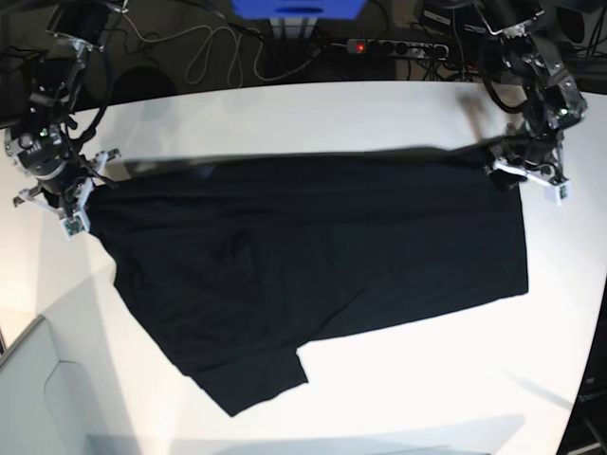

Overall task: Fold the T-shirt properly
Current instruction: 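Pull the folded edge with both grippers back toward the robot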

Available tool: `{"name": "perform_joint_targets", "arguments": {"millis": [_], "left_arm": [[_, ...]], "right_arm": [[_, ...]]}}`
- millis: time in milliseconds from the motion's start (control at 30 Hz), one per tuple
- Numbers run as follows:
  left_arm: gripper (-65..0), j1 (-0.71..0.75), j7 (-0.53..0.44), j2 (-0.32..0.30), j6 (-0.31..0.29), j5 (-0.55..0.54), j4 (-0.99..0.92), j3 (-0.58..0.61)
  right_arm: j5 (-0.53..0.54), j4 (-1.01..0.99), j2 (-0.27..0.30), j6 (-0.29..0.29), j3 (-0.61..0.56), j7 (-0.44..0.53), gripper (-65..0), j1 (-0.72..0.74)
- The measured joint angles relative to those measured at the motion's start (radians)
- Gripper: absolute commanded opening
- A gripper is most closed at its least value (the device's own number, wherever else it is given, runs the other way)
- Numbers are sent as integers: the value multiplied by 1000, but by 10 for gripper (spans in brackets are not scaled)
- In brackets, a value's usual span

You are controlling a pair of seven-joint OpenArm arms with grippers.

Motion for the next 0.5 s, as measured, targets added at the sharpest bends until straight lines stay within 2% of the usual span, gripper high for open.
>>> {"name": "perform_joint_targets", "arguments": {"millis": [67, 167, 500], "left_arm": [[-419, 23, 2, 7, -3, -29, 74, -23], [-417, 45, 58, 36, -7, -36, 139, -50], [-416, 42, 55, 25, -3, -32, 48, -106]], "right_arm": [[0, 2, 0, 0, -3, 5, -647, -14], [0, 2, -6, 0, -5, 0, -647, -21], [0, 0, -6, 0, -5, 4, -647, -19]]}}
